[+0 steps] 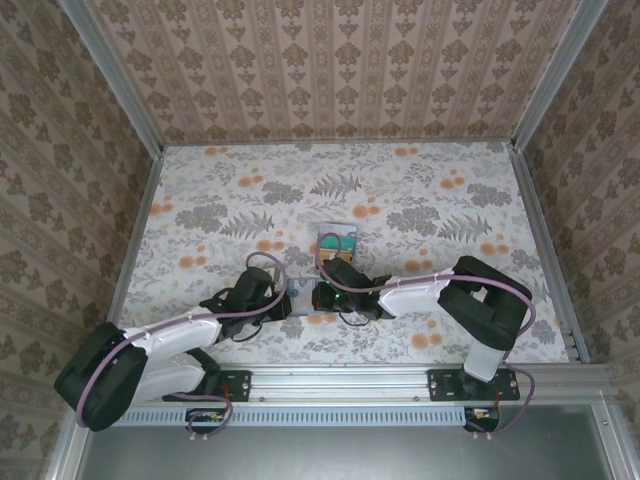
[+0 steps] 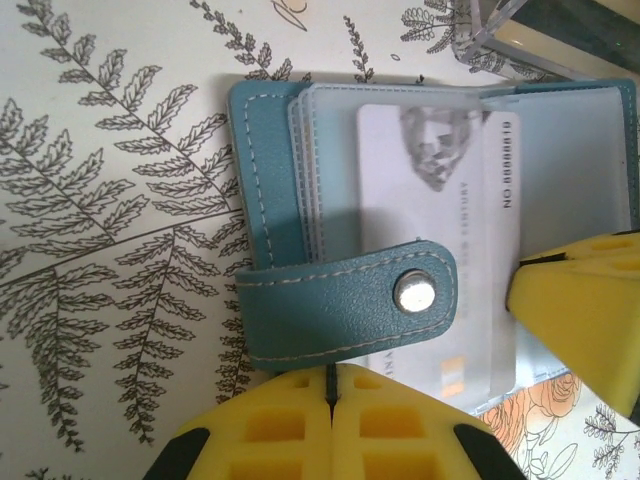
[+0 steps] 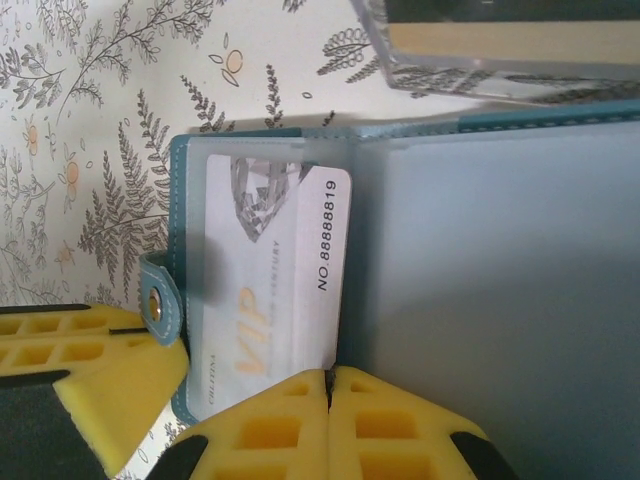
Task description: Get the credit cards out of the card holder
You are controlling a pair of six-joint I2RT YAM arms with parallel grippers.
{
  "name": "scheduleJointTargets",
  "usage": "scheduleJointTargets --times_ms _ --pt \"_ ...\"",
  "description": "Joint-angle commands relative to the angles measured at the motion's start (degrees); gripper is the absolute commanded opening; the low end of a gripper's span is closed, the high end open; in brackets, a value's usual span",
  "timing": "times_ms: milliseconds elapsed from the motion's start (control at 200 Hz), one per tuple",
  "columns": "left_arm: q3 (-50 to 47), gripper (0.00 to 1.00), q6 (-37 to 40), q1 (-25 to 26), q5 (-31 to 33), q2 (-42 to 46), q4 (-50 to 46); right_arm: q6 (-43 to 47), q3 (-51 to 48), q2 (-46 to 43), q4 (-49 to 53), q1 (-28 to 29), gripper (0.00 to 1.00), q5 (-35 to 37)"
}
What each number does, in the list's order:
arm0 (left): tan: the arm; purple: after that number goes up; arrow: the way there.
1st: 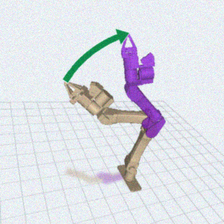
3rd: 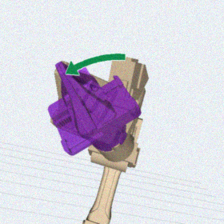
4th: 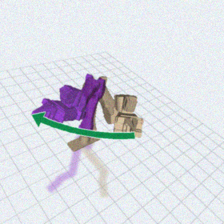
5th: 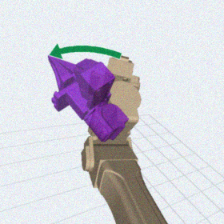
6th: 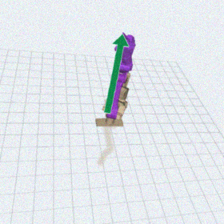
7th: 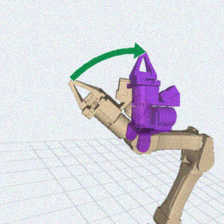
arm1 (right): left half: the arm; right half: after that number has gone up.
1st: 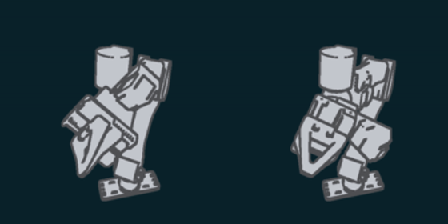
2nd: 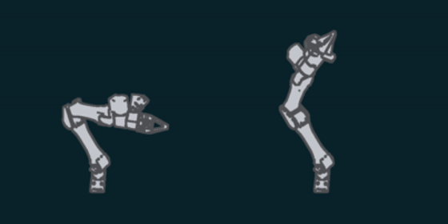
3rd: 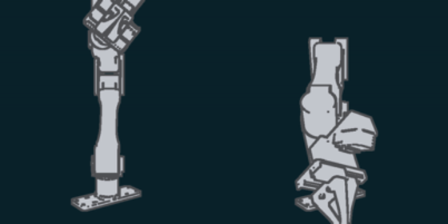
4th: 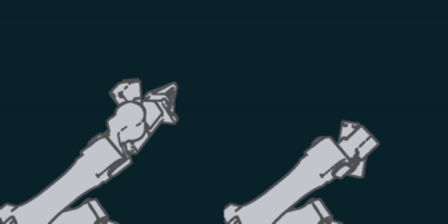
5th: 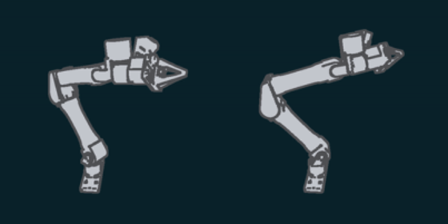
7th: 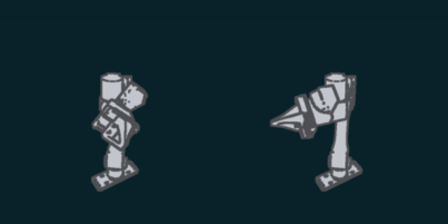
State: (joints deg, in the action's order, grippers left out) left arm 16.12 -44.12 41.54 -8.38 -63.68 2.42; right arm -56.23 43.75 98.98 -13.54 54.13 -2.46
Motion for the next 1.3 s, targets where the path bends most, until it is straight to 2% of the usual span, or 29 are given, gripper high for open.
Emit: scheduleJointTargets --times_ms 0,560,710,845,890,955,1050,1120,1230,1295 --pt "-1.18 0.00 -0.81 0.03 1.74 0.74 -3.70 -1.20 -2.36 -2.39 0.53 -0.67 0.00 2.26" --pt "-0.83 0.00 -0.52 0.03 1.35 1.61 -4.43 2.53 -10.20 -15.92 5.79 -4.10 0.00 4.04" --pt "-0.72 0.00 -0.05 0.03 1.14 2.37 -4.69 7.34 -10.81 -22.78 9.39 -4.41 0.00 4.10" --pt "-0.39 0.00 0.54 0.08 -0.08 3.89 -4.35 16.75 -7.66 -29.12 16.46 -4.47 0.00 4.60" --pt "-0.30 0.08 0.61 0.12 -0.55 4.85 -4.17 20.25 -6.05 -30.61 19.31 -4.43 0.00 5.28" --pt "0.02 0.27 0.90 0.21 -0.69 6.52 -4.82 25.81 -3.25 -32.25 23.44 -4.48 0.00 6.69" --pt "0.65 0.40 1.48 0.32 -0.79 9.46 -6.43 35.86 0.45 -33.30 27.12 -4.53 0.00 8.19" --pt "0.93 0.57 1.67 0.47 -0.92 11.74 -7.43 44.62 2.12 -33.59 27.18 -4.49 0.00 8.16" --pt "1.11 0.68 1.97 0.52 -1.20 15.10 -8.93 59.44 4.63 -33.04 26.95 -4.51 0.00 7.73" --pt "1.11 0.85 2.03 0.56 -1.29 16.81 -9.67 65.41 7.14 -31.94 28.30 -4.73 0.00 8.00"
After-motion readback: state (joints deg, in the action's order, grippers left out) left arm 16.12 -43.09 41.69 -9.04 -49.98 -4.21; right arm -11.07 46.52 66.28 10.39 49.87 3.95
